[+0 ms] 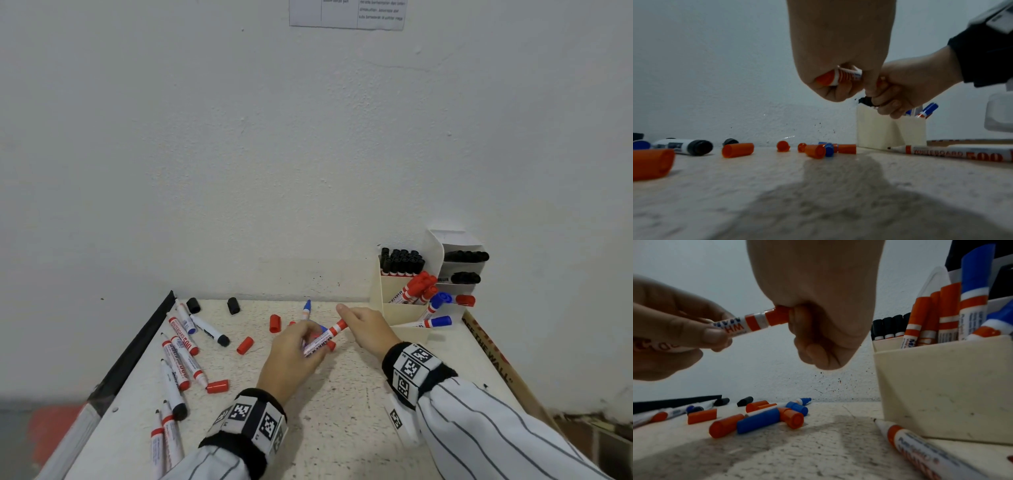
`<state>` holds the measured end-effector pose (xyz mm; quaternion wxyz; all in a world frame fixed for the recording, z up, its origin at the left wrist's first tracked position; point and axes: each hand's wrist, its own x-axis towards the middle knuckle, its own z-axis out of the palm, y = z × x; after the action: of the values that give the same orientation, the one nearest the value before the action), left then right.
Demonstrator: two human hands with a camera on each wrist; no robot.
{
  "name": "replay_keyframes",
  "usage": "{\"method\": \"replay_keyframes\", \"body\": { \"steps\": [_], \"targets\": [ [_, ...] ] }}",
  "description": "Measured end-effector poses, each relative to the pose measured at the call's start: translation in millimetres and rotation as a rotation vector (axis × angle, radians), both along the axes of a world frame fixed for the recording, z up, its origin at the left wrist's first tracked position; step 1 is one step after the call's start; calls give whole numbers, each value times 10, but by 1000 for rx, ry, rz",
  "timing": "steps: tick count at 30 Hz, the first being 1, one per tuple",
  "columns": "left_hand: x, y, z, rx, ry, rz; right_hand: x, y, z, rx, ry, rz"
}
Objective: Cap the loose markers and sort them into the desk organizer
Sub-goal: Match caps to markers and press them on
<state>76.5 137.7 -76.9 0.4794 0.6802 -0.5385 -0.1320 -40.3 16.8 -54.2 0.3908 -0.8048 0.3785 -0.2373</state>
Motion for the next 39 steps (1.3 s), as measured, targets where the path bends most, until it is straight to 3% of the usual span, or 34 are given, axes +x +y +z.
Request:
{"method": "replay_keyframes", "body": {
  "steps": [4, 6, 12, 16, 18, 20, 23, 26, 29, 32, 35, 39],
  "targets": [
    [-114, 16, 44, 62, -357, 85, -52, 39, 54, 49, -15, -51],
    [-208, 26, 113, 121, -395, 86, -101, 68, 100, 64, -43, -57],
    [-467, 4, 404, 217, 11, -152, -344, 140, 242, 35, -119, -33],
    [-662, 29, 553, 363, 546, -264, -537, 145, 343, -6, -167, 33],
    [-734, 20, 552, 356, 659, -316, -623, 121, 408, -65, -134, 69],
    [-812, -26, 531, 306, 666, -325, -706, 82, 486, -117, -83, 116],
    [-952, -168, 474, 238, 551, -266, -848, 2, 616, -154, -18, 150],
    [-1083, -343, 346, 279, 384, -219, -1000, -113, 757, -191, -60, 59],
    [-1159, -494, 87, 508, 92, -181, -1131, -274, 892, -239, -233, -114],
    [-1247, -547, -122, 709, -238, -315, -1190, -432, 954, -292, -324, -234],
    [-1266, -549, -170, 747, -445, -421, -1178, -518, 928, -388, -267, -254],
    [-1171, -524, -155, 718, -604, -377, -1082, -566, 841, -423, -109, -225]
  ]
}}
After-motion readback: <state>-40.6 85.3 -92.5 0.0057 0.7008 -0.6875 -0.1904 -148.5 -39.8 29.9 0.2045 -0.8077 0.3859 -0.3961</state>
